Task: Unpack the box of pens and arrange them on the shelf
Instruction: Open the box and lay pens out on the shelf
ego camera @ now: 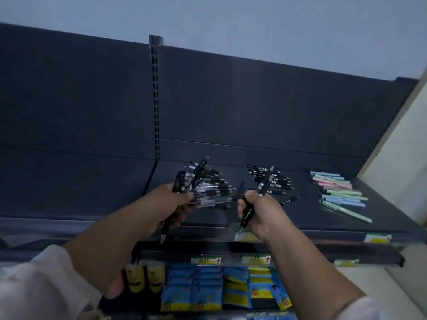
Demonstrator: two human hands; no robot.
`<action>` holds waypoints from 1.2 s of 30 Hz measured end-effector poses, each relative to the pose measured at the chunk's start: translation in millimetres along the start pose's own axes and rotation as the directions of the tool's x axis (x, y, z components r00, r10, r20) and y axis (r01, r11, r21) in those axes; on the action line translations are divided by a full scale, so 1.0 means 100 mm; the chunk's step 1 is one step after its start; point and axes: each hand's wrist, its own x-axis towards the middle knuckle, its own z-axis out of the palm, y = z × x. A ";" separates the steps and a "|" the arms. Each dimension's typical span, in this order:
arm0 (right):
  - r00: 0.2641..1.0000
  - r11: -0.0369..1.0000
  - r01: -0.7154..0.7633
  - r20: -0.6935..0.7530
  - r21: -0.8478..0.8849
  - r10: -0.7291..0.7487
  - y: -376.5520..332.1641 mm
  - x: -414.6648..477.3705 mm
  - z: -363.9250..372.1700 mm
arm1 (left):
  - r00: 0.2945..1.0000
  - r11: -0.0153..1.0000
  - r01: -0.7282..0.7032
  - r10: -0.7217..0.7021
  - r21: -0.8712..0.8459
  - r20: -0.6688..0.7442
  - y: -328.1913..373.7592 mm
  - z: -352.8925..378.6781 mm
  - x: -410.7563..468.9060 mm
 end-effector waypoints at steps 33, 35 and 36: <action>0.968 0.988 -0.027 0.242 -0.152 0.064 -0.93 1.36 -0.27 | 0.954 0.990 0.074 -0.106 0.124 0.280 0.58 1.34 1.52; 0.963 0.979 0.017 0.266 -0.203 0.039 -1.04 1.49 -0.47 | 0.966 0.968 -0.021 -0.044 0.248 0.254 0.66 1.58 1.61; 0.959 0.970 0.050 0.282 -0.237 0.019 -1.11 1.55 -0.57 | 0.973 0.947 -0.072 -0.002 0.312 0.231 0.67 1.69 1.66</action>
